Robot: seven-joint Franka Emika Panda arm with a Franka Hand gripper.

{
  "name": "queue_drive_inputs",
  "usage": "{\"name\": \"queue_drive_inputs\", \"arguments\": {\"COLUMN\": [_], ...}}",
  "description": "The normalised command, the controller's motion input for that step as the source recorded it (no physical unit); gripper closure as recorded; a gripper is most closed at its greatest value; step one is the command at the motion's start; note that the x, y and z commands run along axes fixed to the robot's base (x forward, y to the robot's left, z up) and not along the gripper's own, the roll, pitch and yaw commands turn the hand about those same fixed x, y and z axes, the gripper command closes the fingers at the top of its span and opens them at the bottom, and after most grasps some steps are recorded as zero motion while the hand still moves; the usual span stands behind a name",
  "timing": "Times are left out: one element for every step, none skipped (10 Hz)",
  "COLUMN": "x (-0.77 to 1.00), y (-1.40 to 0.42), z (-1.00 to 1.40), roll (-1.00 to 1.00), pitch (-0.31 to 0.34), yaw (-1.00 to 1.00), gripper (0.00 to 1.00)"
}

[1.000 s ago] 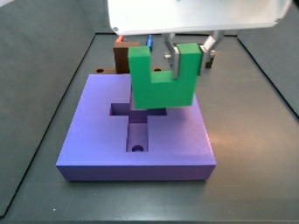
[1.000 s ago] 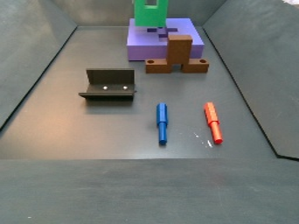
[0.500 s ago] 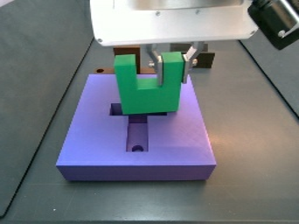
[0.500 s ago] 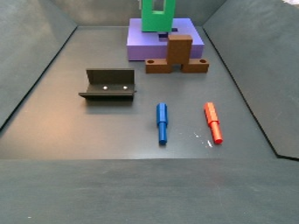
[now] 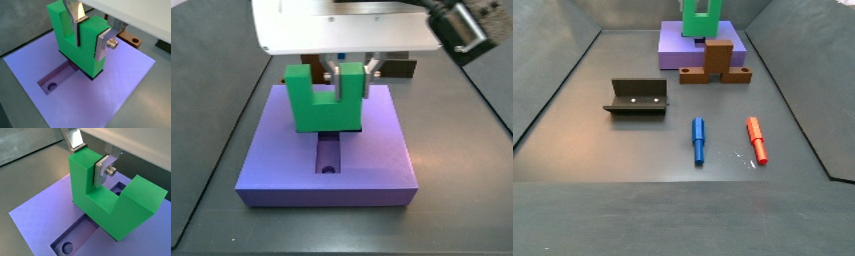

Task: Pick up the green object. Move up. Move to above the board. Insert the green object.
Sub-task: Insert the green object.

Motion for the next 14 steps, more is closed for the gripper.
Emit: {"name": "queue_drive_inputs", "arguments": {"x": [-0.32,-0.23,-0.14,-0.05,-0.01,-0.01,0.00,0.00,0.35,0.57,0.56,0.47,0.09,0.00], "y": [0.00,-0.02,0.00,0.00,0.00,0.00,0.00,0.00,-0.04,0.00,0.00,0.00,0.00,0.00], "z": [-0.01,-0.03,-0.10,-0.20,-0.21,-0.25,-0.32,-0.48,-0.67,-0.51,-0.48,-0.49,-0.09,0.00], "roll": [-0.08,-0.09,-0.07,-0.01,0.00,0.00,0.00,0.04,0.21,0.25,0.26,0.27,0.05,0.00], "pitch": [-0.031,-0.053,-0.027,0.000,0.000,0.004,0.016,0.041,0.199,0.264,0.274,0.270,0.029,0.000], "yaw": [-0.01,-0.05,-0.06,-0.05,-0.07,-0.06,-0.05,-0.03,0.00,0.00,0.00,0.00,0.00,0.00], "gripper": [1.00,1.00,1.00,1.00,1.00,1.00,1.00,1.00,1.00,1.00,1.00,1.00,1.00,1.00]}}
